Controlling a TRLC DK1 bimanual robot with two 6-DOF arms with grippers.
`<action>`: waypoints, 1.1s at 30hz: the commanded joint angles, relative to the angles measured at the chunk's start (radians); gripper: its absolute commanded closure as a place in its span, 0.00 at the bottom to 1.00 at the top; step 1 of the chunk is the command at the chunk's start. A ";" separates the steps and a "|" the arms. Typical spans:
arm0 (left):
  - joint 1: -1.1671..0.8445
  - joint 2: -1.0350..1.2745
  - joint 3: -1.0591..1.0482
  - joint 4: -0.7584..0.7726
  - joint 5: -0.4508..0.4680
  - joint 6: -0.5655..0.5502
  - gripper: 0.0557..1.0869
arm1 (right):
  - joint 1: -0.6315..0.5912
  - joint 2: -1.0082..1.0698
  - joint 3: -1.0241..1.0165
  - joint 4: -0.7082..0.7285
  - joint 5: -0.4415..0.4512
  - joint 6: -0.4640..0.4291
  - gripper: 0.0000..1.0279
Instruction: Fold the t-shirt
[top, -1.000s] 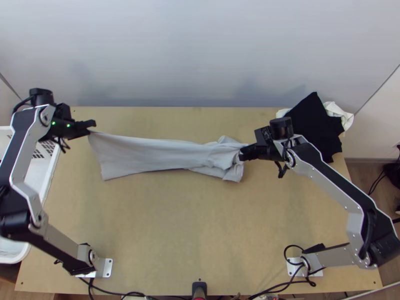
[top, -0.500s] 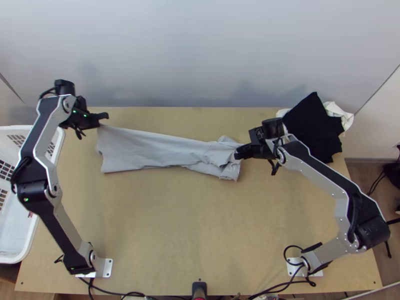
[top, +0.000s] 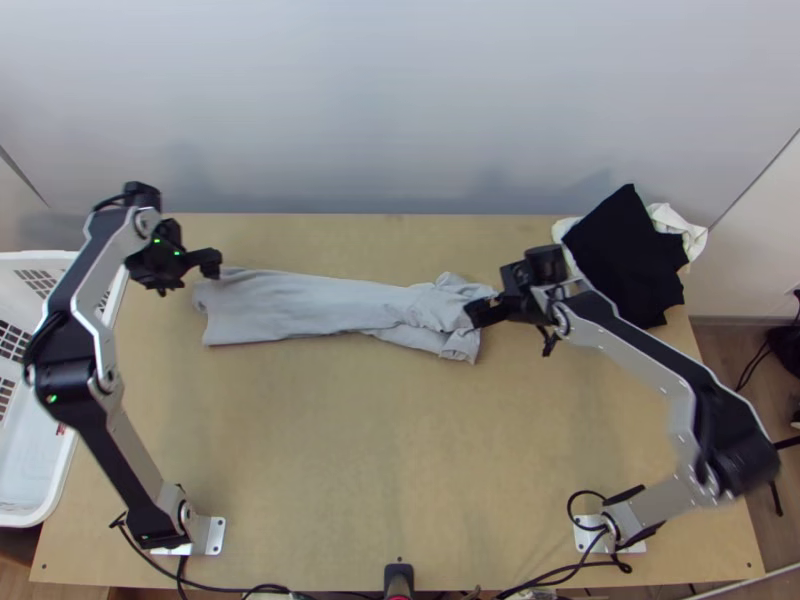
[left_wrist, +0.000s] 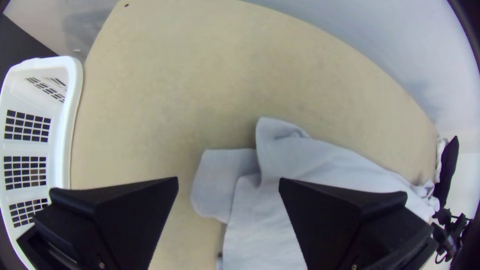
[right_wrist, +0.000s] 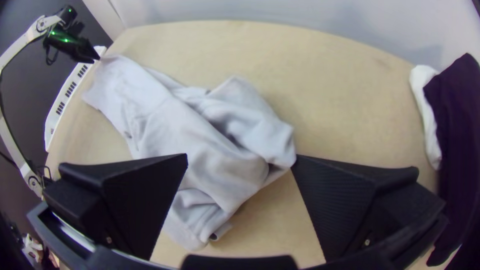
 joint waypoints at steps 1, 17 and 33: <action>0.076 -0.183 -0.130 -0.001 0.081 0.005 0.04 | -0.032 -0.195 -0.027 0.001 0.007 0.030 0.03; 0.209 -0.248 -0.484 0.155 0.447 0.008 0.05 | 0.005 -0.551 -0.059 -0.275 0.005 0.072 0.03; 0.134 -0.116 -0.426 0.315 0.467 -0.087 0.05 | 0.017 -0.593 -0.012 -0.386 0.005 0.095 0.03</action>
